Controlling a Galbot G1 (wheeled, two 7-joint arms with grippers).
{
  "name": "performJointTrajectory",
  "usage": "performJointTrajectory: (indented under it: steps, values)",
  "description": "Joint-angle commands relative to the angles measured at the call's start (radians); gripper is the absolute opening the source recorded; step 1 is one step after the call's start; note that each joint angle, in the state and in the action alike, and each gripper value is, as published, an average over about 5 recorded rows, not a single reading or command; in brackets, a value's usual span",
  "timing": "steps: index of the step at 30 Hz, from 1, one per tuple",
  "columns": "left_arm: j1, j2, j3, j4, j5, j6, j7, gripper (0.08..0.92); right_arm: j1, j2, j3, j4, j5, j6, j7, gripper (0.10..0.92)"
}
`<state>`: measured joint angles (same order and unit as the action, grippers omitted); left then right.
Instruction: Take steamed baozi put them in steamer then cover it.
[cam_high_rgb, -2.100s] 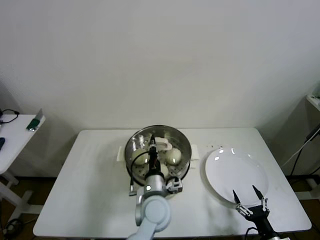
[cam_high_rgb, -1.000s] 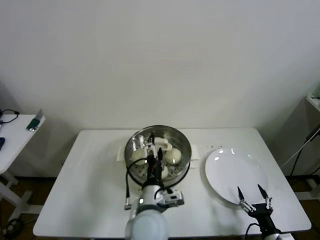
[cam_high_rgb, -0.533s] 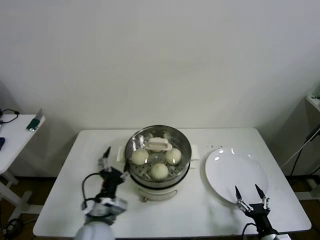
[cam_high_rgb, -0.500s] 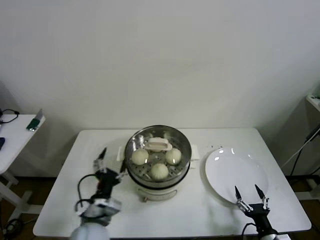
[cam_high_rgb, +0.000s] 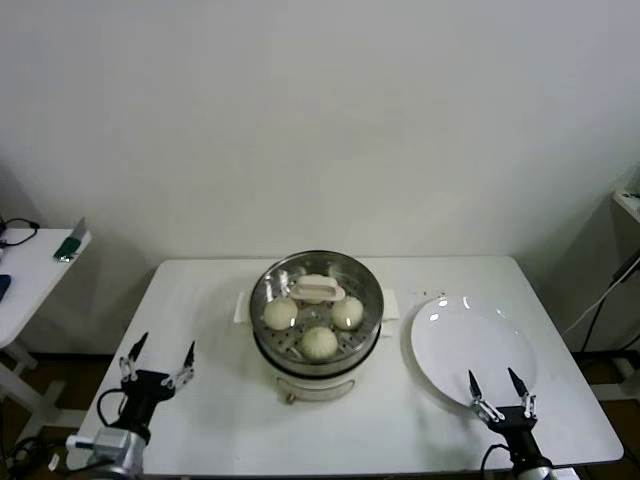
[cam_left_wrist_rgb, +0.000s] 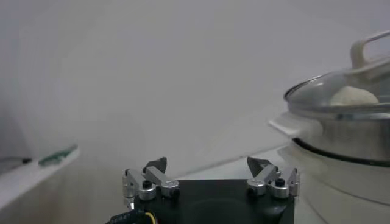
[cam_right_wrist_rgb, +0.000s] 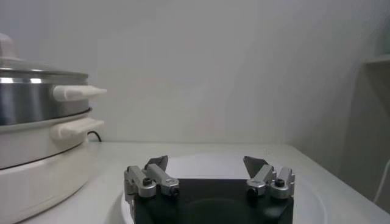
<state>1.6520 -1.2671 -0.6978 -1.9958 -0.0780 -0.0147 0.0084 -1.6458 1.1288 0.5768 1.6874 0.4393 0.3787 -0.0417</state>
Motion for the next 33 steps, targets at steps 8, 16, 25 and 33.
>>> performJointTrajectory:
  steps: [8, 16, 25, 33]
  values:
    - [0.038, 0.036, -0.049, 0.145, -0.240, -0.159, 0.031, 0.823, 0.003, 0.000, -0.001, -0.010, 0.002, 0.020, 0.011, 0.823]
    - [0.038, 0.013, -0.024, 0.158, -0.230, -0.182, 0.045, 0.823, 0.005, 0.002, 0.005, -0.006, 0.006, 0.029, 0.014, 0.823]
    - [0.034, -0.002, -0.004, 0.166, -0.217, -0.191, 0.048, 0.823, 0.007, 0.000, 0.006, -0.006, 0.009, 0.028, 0.017, 0.823]
    - [0.031, -0.015, 0.006, 0.168, -0.213, -0.192, 0.048, 0.823, 0.011, 0.002, 0.003, -0.005, 0.009, 0.025, 0.018, 0.823]
